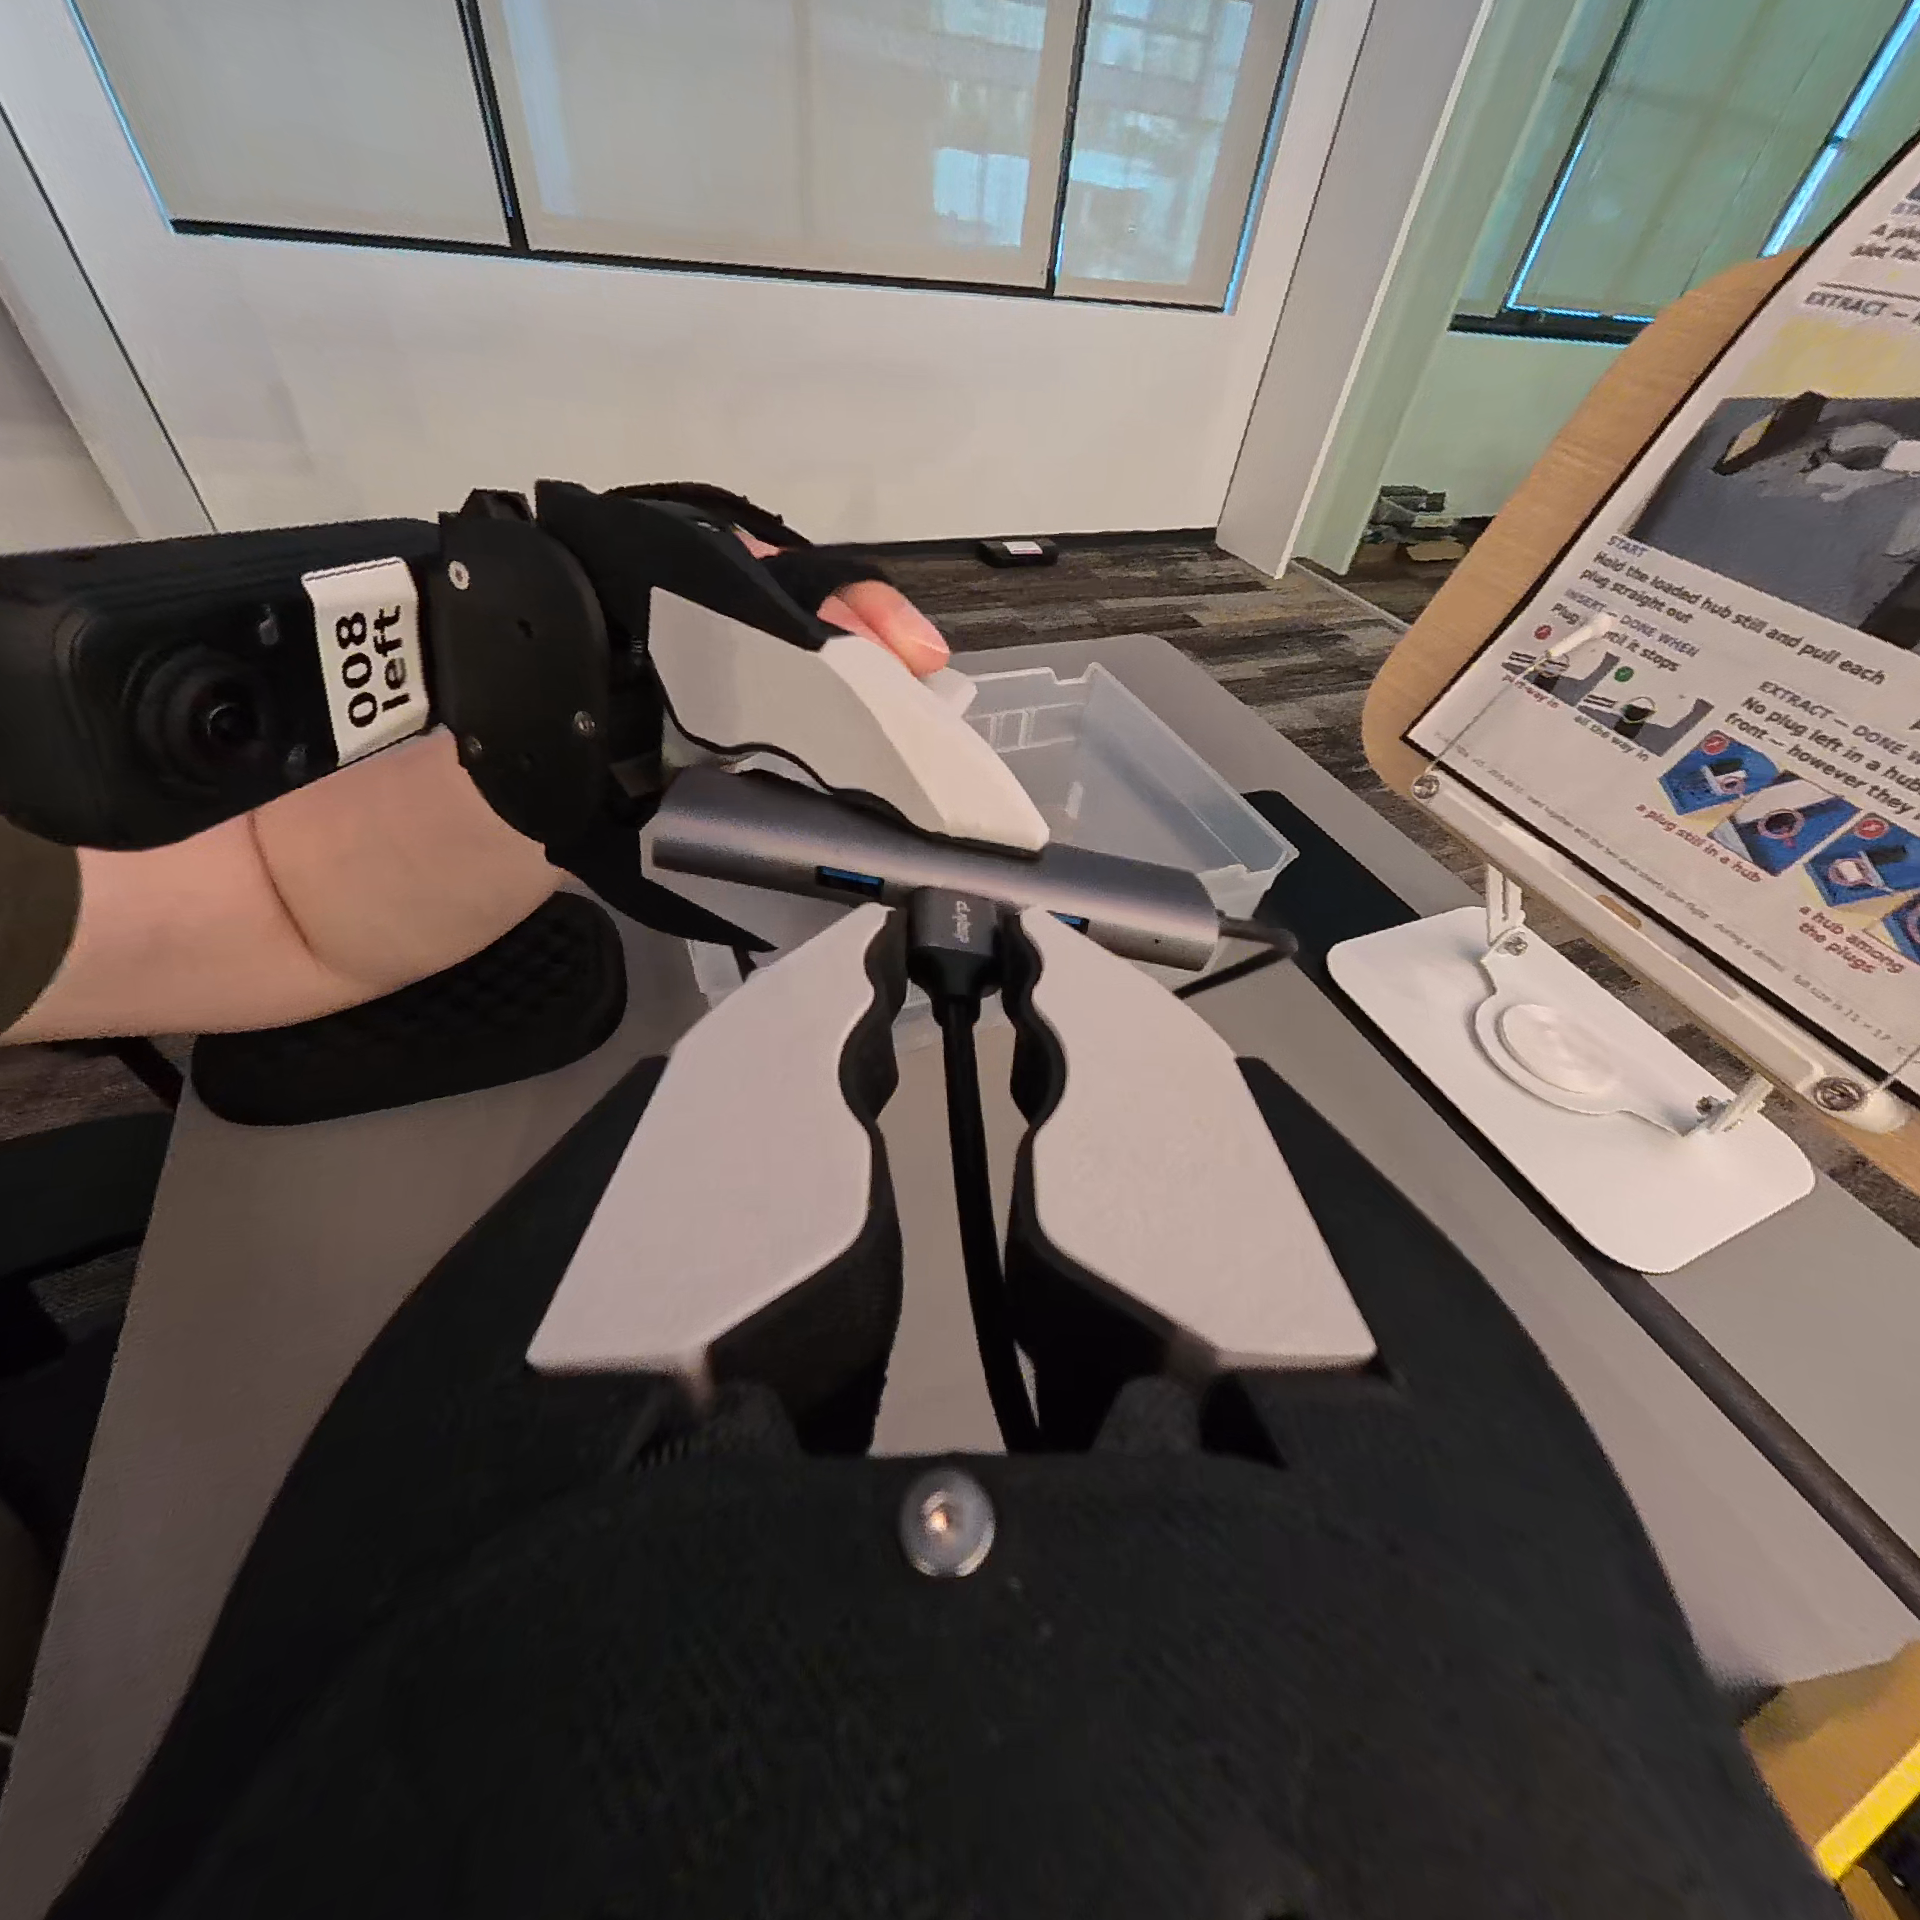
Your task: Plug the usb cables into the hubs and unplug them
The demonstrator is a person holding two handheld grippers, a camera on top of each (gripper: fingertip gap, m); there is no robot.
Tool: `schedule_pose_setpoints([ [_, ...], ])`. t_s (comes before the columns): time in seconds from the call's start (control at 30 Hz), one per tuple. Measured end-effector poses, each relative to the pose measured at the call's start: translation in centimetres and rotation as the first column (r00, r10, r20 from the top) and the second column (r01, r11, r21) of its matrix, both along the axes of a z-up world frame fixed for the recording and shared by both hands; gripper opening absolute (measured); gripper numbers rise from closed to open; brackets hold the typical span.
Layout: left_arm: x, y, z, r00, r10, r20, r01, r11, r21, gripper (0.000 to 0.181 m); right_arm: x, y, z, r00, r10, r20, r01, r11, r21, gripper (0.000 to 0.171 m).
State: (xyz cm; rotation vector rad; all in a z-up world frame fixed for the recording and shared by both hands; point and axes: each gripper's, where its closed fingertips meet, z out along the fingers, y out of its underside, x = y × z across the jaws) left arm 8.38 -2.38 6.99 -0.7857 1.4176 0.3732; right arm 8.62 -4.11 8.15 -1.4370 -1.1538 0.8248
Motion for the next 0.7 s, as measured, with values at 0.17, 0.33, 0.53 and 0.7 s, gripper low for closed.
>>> schedule_pose_setpoints([
  [0.17,0.0,-0.1,0.0,1.0,0.016,-0.005,-0.016,1.0,-0.006,0.017,0.0,0.0,-0.1,1.0,-0.013,-0.001,0.013,1.0,0.003,0.018],
  [0.33,0.0,0.1,-0.1,1.0,0.028,-0.008,-0.028,1.0,0.002,0.017,0.0,0.2,-0.1,1.0,-0.009,-0.006,0.009,1.0,-0.001,0.018],
  [0.53,-0.2,0.2,0.1,1.0,0.02,-0.013,-0.019,0.999,0.031,0.017,0.1,0.3,-0.2,1.0,0.016,-0.014,-0.017,0.997,-0.08,0.018],
  [0.7,-1.2,0.4,0.3,1.0,-0.017,0.012,0.018,1.0,-0.022,0.017,1.8,-1.7,2.6,0.991,0.1,-0.093,-0.115,0.978,-0.174,0.025],
])
